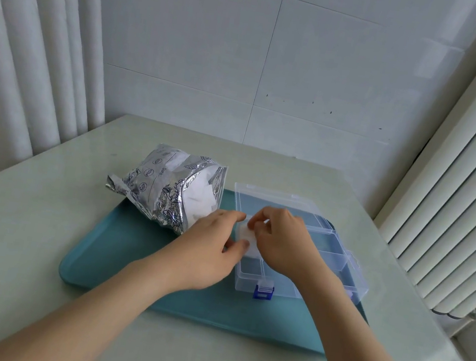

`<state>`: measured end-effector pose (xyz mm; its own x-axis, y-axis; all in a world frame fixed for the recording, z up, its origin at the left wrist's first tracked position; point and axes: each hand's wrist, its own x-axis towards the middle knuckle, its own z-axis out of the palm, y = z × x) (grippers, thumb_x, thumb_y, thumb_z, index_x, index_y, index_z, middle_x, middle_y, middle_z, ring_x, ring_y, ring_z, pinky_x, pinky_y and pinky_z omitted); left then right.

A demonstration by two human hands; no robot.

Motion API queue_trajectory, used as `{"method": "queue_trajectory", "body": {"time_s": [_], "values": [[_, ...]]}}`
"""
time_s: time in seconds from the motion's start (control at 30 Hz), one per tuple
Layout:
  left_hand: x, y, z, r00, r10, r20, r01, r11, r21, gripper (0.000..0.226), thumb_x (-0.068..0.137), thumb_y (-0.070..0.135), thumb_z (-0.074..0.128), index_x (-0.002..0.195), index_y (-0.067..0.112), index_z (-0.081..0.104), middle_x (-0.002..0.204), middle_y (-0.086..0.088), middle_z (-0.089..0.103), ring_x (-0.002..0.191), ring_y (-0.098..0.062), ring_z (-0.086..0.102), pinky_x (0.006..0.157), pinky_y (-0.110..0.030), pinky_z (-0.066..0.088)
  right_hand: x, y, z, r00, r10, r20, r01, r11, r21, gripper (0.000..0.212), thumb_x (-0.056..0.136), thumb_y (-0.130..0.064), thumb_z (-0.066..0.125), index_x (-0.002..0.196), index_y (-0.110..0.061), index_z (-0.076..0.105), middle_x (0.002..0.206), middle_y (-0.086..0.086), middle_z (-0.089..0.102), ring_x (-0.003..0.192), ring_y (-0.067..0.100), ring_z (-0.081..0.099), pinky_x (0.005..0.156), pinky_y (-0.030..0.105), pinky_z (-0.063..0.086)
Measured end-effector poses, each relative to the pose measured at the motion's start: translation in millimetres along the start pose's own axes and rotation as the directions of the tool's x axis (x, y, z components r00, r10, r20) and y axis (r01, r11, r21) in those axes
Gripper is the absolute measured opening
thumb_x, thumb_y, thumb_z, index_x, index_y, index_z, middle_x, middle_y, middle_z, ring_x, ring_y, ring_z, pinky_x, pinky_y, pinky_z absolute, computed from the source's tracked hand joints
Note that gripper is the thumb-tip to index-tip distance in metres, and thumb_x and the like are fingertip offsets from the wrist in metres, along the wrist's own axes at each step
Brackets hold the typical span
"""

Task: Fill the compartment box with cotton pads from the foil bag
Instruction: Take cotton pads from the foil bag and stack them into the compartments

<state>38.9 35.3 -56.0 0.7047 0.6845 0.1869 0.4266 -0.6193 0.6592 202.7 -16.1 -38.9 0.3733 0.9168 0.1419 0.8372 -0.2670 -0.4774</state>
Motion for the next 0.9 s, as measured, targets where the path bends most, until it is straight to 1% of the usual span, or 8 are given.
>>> {"method": "queue_trajectory", "body": {"time_s": [0.17, 0.3, 0.43, 0.53, 0.6, 0.7, 0.8, 0.9], "values": [[-1, -2, 0, 0.991, 0.126, -0.048, -0.121, 0.989, 0.086, 0.053, 0.109, 0.029, 0.054, 0.158, 0.017, 0.041, 0.154, 0.003, 0.046, 0.118, -0.017, 0.061, 0.102, -0.017, 0.035, -11, -6, 2, 0.999, 0.016, -0.05, -0.028, 0.966, -0.259, 0.034, 0.099, -0.026, 0.039, 0.082, -0.021, 0.067, 0.08, -0.003, 0.063, 0.088, 0.028, 0.057, 0.084, 0.042, 0.034], [1, -8, -10, 0.919, 0.346, -0.19, -0.314, 0.932, 0.183, 0.042, 0.102, -0.001, 0.05, 0.139, 0.013, 0.065, 0.138, 0.003, 0.064, 0.12, -0.015, 0.063, 0.106, -0.022, 0.045, -15, -9, 2, 0.998, 0.006, -0.057, -0.02, 0.967, -0.254, 0.028, 0.1, -0.018, 0.037, 0.074, -0.015, 0.048, 0.074, 0.001, 0.054, 0.081, 0.03, 0.052, 0.089, 0.044, 0.042], [2, -16, -25, 0.791, 0.406, -0.458, -0.28, 0.906, 0.318, 0.04, 0.091, -0.001, 0.046, 0.112, 0.017, 0.074, 0.12, 0.004, 0.067, 0.107, -0.021, 0.066, 0.084, -0.042, 0.058, -20, -10, 0, 0.995, 0.026, -0.094, -0.051, 0.963, -0.265, 0.03, 0.098, -0.019, 0.038, 0.074, -0.01, 0.054, 0.085, 0.004, 0.058, 0.084, 0.03, 0.053, 0.087, 0.042, 0.039], [6, -26, -31, 0.731, 0.357, -0.582, -0.168, 0.92, 0.354, 0.039, 0.088, -0.01, 0.052, 0.112, 0.012, 0.073, 0.129, -0.007, 0.062, 0.117, -0.031, 0.058, 0.098, -0.051, 0.052, -22, -10, 0, 0.994, 0.015, -0.104, -0.043, 0.962, -0.268, 0.035, 0.098, -0.02, 0.039, 0.064, -0.011, 0.041, 0.085, 0.003, 0.048, 0.081, 0.027, 0.046, 0.084, 0.042, 0.036], [8, -35, -34, 0.73, 0.29, -0.619, -0.089, 0.938, 0.335, 0.041, 0.09, -0.01, 0.052, 0.121, 0.009, 0.071, 0.143, -0.012, 0.057, 0.128, -0.035, 0.053, 0.108, -0.054, 0.045, -20, -9, 0, 0.996, -0.013, -0.088, -0.006, 0.976, -0.219, 0.033, 0.097, -0.018, 0.04, 0.066, -0.008, 0.046, 0.075, 0.005, 0.052, 0.073, 0.027, 0.047, 0.086, 0.042, 0.04], [13, -49, -38, 0.762, 0.171, -0.625, 0.013, 0.96, 0.278, 0.044, 0.097, 0.01, 0.045, 0.136, 0.008, 0.063, 0.159, -0.016, 0.048, 0.149, -0.038, 0.04, 0.123, -0.056, 0.031, -21, -7, 4, 0.999, -0.034, -0.024, 0.028, 0.978, -0.206, 0.033, 0.097, -0.02, 0.041, 0.076, -0.006, 0.062, 0.074, 0.007, 0.062, 0.077, 0.03, 0.054, 0.086, 0.04, 0.039], [15, -59, -40, 0.836, -0.009, -0.549, 0.111, 0.982, 0.153, 0.056, 0.099, 0.035, 0.052, 0.151, 0.014, 0.05, 0.168, -0.009, 0.036, 0.159, -0.036, 0.022, 0.128, -0.058, 0.014, -22, -7, 4, 0.992, -0.084, -0.097, 0.067, 0.984, -0.166, 0.031, 0.099, -0.02, 0.043, 0.092, -0.012, 0.073, 0.079, 0.001, 0.069, 0.083, 0.029, 0.062, 0.09, 0.038, 0.042], [15, -63, -40, 0.843, -0.014, -0.538, 0.128, 0.976, 0.176, 0.072, 0.089, 0.05, 0.05, 0.152, 0.016, 0.046, 0.164, -0.004, 0.041, 0.156, -0.033, 0.028, 0.126, -0.058, 0.022, -20, -13, 3, 0.958, -0.139, -0.25, 0.146, 0.989, 0.008, 0.028, 0.099, -0.013, 0.051, 0.109, -0.017, 0.076, 0.085, -0.006, 0.074, 0.086, 0.021, 0.066, 0.087, 0.035, 0.052]]}}
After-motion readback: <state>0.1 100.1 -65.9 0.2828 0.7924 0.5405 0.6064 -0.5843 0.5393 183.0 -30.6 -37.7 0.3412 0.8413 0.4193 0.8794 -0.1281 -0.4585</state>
